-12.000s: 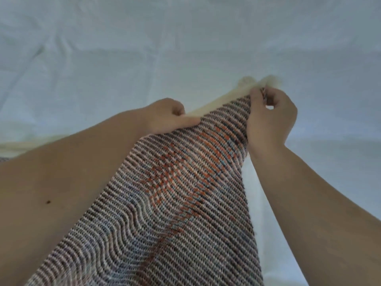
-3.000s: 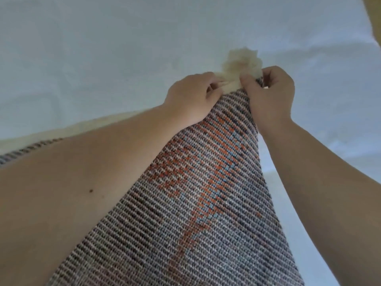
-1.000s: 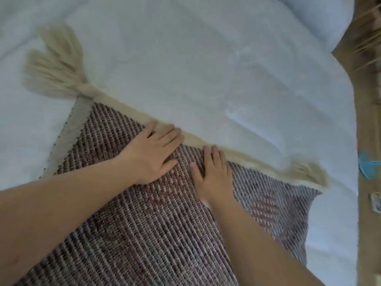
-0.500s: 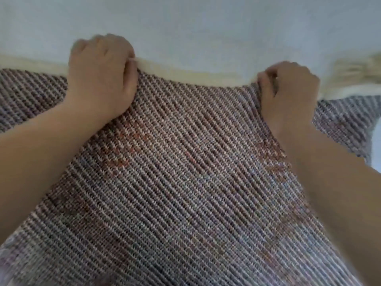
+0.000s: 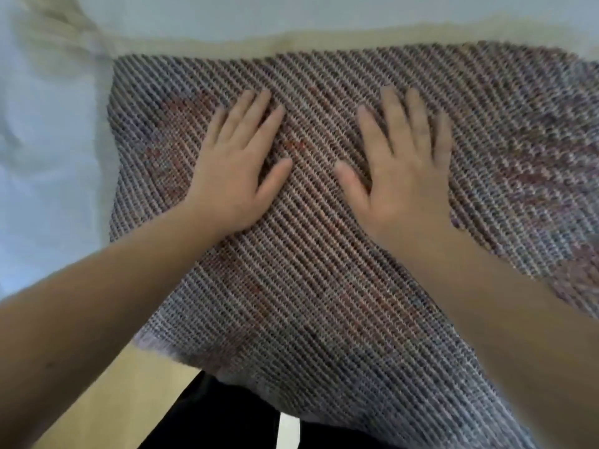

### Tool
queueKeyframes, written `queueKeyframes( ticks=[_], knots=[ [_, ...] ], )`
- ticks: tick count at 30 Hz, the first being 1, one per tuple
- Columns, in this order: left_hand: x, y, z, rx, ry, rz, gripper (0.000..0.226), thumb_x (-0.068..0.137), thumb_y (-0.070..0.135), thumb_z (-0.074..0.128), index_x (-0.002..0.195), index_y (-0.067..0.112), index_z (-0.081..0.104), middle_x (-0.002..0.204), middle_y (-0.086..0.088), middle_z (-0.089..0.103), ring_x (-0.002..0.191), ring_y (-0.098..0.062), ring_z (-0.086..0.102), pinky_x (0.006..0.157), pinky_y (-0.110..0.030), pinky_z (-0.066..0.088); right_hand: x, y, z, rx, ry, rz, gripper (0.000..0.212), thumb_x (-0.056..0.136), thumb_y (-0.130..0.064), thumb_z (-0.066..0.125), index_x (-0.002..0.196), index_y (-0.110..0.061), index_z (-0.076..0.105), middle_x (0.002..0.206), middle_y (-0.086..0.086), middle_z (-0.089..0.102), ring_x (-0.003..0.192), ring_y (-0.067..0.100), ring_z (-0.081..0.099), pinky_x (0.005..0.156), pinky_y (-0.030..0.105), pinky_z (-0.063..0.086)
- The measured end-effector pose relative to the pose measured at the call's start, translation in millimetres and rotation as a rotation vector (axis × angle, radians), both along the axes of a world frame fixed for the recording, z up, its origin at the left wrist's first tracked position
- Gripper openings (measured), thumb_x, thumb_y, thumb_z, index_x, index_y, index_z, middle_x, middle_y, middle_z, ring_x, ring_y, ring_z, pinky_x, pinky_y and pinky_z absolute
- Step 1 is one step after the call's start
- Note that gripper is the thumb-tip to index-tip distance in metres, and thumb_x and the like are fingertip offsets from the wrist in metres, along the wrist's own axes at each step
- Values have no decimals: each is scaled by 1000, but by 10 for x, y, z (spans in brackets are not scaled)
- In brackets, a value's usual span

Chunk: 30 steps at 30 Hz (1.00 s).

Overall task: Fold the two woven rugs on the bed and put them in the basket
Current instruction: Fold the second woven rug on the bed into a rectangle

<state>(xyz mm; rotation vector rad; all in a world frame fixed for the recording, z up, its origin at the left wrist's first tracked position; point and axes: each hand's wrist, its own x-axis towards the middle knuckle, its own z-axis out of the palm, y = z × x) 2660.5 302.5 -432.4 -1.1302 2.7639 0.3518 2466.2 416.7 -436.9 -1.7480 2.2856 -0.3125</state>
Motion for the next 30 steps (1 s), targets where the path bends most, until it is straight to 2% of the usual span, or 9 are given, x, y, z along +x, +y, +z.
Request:
queueKeyframes(
  ticks=[2,6,10,18,20,22,25,28,30],
  knots=[
    [438,295,-58,45,-38,-64,67,103,52,25,158,14,18,166,-10,11,154,-26,5,123,-51,7,482,220,-118,49,4,136,69,101,-57,34,153,-12,35,162,14,25,150,35,17,121,54,4],
    [1268,766,-92,52,-50,-89,65,103,50,29,157,15,22,165,-10,13,153,-27,8,124,-48,5,1065,532,-168,110,15,151,76,98,-62,36,155,-11,30,162,16,22,151,35,14,121,54,2],
    [1962,1022,-113,31,-67,-126,66,101,50,34,156,14,27,163,-12,20,152,-29,16,122,-51,13,1616,761,-123,177,67,260,82,96,-67,34,156,-12,27,163,15,19,151,35,14,121,56,3],
    [2932,1297,-205,107,21,-33,64,100,46,41,155,15,31,163,-16,20,152,-32,16,121,-52,18,2809,976,-142,254,117,399,82,90,-66,46,153,-14,35,162,16,23,150,36,16,119,60,9],
    [3029,1391,-213,178,117,72,65,98,42,46,154,12,31,163,-17,20,151,-33,17,121,-49,22,2967,969,-151,269,124,392,81,90,-65,46,153,-15,35,162,16,23,150,36,16,119,61,9],
    [3073,1504,-180,308,265,292,69,94,39,53,152,9,32,159,-14,28,146,-29,28,119,-43,27,3094,948,-162,266,126,397,80,89,-64,46,152,-15,38,161,16,25,150,36,18,118,62,12],
    [3030,1554,-126,507,472,619,66,87,34,63,145,16,37,139,4,45,126,-12,42,103,-33,39,3175,929,-183,281,129,371,79,89,-64,44,151,-15,38,162,16,24,150,35,17,119,62,9],
    [3010,1380,-99,577,497,794,41,88,26,70,126,24,55,111,15,57,103,11,47,89,-17,39,3196,928,-200,303,154,362,81,89,-64,43,153,-16,32,163,15,19,151,35,13,119,61,5],
    [3005,1275,-60,630,466,790,23,88,22,71,109,28,64,94,25,58,92,19,50,78,-4,36,3197,929,-202,307,153,358,81,90,-64,44,154,-17,29,163,15,18,151,35,11,119,60,3]
  ],
)
